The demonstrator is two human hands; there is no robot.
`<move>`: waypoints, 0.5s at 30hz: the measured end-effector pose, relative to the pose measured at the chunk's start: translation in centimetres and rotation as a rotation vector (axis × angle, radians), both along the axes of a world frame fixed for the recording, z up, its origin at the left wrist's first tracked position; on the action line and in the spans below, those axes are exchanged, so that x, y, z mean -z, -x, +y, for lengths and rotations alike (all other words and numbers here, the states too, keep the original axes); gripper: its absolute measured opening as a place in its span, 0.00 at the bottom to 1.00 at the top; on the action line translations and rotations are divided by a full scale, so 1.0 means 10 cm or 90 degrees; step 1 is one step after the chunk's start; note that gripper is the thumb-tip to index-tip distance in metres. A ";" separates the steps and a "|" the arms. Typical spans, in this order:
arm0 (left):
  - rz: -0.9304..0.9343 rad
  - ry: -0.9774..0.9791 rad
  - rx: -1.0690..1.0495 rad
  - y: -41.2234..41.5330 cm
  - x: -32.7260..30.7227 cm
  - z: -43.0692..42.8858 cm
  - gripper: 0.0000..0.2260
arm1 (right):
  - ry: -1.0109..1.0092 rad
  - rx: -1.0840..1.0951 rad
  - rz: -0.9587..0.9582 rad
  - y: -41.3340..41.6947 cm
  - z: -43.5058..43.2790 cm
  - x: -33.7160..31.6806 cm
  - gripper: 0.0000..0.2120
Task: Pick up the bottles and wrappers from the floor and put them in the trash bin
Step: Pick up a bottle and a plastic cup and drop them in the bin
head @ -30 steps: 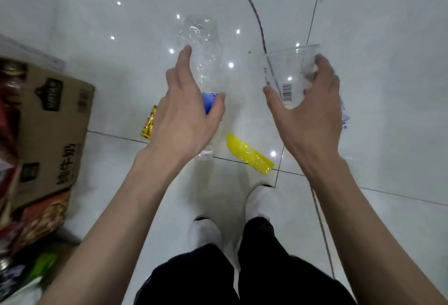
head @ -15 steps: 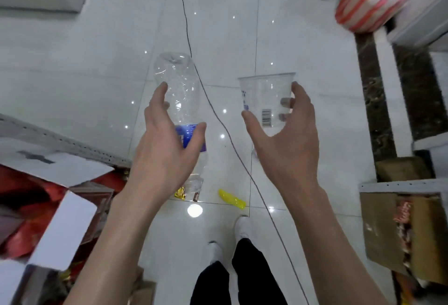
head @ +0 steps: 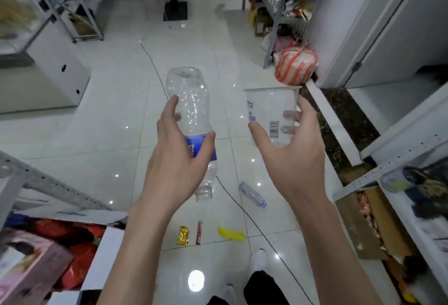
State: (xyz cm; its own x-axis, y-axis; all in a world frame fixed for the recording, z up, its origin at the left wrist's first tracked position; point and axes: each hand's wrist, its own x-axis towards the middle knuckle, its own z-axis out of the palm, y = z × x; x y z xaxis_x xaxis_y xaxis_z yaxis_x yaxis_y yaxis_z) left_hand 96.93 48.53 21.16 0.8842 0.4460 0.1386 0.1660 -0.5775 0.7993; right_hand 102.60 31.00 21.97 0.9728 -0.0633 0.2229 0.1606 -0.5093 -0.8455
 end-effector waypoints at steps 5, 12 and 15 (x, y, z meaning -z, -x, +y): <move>0.011 -0.004 0.080 0.16 -0.11 -0.29 0.35 | -0.017 0.070 0.003 0.36 -0.33 -0.10 0.41; -0.012 -0.011 0.233 0.35 -0.36 -1.04 0.34 | 0.006 0.220 -0.016 0.97 -1.16 -0.35 0.44; -0.020 -0.026 0.312 0.51 -0.42 -1.53 0.34 | 0.002 0.311 -0.038 1.40 -1.63 -0.41 0.43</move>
State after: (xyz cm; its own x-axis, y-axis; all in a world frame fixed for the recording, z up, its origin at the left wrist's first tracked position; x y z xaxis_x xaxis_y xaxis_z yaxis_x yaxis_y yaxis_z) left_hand 91.87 33.19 25.36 0.9838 -0.0280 0.1773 -0.1571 -0.6130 0.7743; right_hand 88.62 14.68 26.02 0.8147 -0.5085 0.2787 -0.0494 -0.5398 -0.8404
